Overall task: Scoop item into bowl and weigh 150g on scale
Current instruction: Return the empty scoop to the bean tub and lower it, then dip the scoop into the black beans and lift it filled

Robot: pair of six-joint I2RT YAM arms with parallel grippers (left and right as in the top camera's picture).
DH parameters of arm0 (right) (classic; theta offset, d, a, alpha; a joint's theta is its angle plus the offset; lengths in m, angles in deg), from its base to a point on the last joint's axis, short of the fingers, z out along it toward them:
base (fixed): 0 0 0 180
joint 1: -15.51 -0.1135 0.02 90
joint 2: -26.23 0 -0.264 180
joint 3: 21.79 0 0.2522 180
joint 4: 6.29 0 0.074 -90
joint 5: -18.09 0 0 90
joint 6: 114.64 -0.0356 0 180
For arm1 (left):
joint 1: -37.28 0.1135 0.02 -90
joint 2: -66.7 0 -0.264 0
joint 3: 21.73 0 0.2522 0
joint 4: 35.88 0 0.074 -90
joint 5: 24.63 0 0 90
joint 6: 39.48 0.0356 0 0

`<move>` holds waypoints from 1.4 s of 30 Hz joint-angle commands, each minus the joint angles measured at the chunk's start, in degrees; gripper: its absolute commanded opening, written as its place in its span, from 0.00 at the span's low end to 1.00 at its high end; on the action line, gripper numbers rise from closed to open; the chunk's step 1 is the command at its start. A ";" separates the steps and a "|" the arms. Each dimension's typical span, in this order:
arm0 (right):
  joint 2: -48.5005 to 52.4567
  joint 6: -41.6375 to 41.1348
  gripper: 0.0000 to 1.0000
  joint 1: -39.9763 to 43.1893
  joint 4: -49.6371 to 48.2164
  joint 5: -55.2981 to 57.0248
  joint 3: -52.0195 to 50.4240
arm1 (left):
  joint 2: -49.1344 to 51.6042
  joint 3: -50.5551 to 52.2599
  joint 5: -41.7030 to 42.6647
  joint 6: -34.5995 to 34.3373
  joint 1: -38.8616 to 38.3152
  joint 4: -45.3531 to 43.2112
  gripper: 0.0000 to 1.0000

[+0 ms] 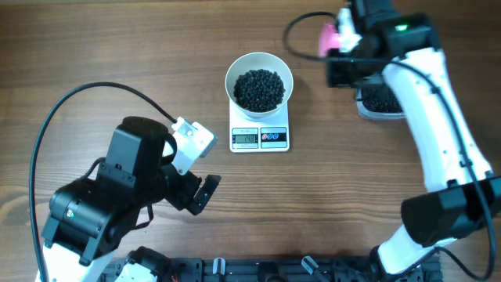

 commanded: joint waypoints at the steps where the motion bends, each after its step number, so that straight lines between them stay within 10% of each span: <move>1: -1.42 0.00 0.04 6.45 5.11 0.70 1.20 | -0.31 -0.59 -0.13 0.68 0.31 -0.17 1.00; 14: -1.18 16.46 0.05 12.31 5.97 12.92 -8.50 | -0.31 -0.59 -0.13 0.68 0.31 -0.20 1.00; 42: 1.77 23.89 0.04 12.31 -5.11 2.73 -19.71 | -0.31 -0.59 -0.13 0.68 0.31 -0.17 1.00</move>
